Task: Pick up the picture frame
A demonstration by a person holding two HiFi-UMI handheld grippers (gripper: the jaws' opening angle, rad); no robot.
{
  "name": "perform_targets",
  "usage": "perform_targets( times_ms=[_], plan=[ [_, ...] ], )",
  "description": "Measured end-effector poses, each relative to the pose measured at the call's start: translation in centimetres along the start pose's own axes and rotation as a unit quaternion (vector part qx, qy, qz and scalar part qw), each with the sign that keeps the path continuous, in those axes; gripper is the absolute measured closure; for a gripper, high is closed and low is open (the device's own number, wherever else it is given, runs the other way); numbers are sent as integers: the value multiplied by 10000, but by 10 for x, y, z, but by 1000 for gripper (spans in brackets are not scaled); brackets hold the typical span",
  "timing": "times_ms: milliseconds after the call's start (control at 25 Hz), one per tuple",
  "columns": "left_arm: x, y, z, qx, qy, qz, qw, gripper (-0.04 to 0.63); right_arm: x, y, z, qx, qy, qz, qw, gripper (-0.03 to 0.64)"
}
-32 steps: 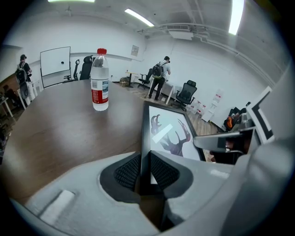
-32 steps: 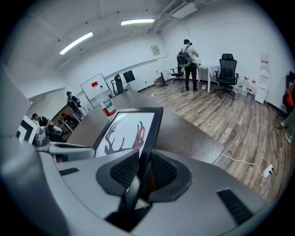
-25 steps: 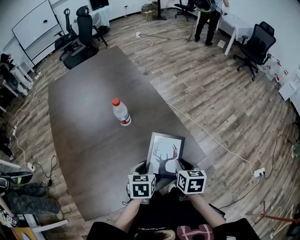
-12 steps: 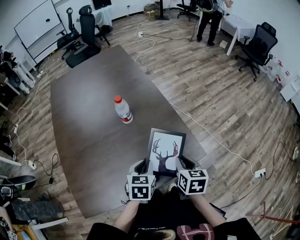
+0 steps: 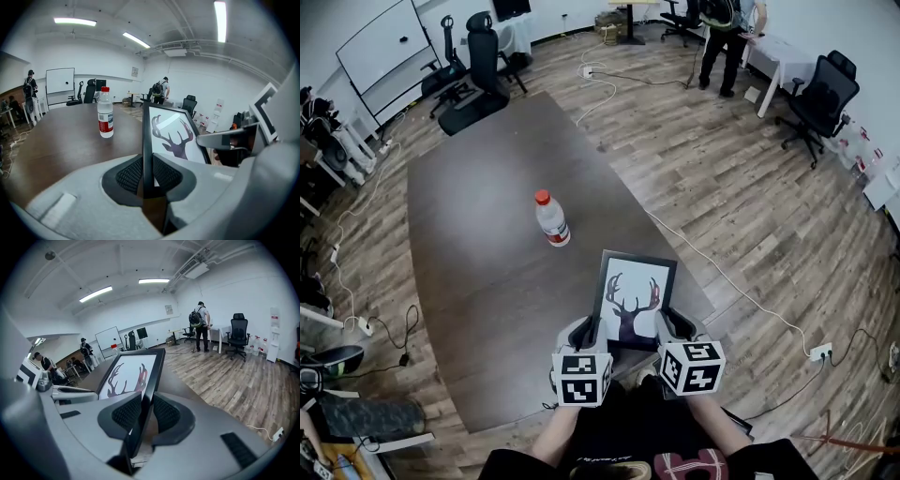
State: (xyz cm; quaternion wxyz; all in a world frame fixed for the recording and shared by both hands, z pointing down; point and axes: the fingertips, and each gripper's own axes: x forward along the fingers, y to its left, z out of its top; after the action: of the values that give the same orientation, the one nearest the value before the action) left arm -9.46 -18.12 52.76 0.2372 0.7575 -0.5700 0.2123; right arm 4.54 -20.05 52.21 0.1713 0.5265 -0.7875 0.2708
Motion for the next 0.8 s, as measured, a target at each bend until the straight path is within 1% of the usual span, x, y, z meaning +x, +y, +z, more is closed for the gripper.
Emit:
perform_targets(
  times_ms=[320,800],
  plan=[
    [-13,-5,10,-68,-230,77,9997,522,-12,3,14,-174,-218,98,9996,531],
    [-41,-10,27,-75,-689,227,9973,522,-35,16,35,-371,-614,253,9971,531]
  ],
)
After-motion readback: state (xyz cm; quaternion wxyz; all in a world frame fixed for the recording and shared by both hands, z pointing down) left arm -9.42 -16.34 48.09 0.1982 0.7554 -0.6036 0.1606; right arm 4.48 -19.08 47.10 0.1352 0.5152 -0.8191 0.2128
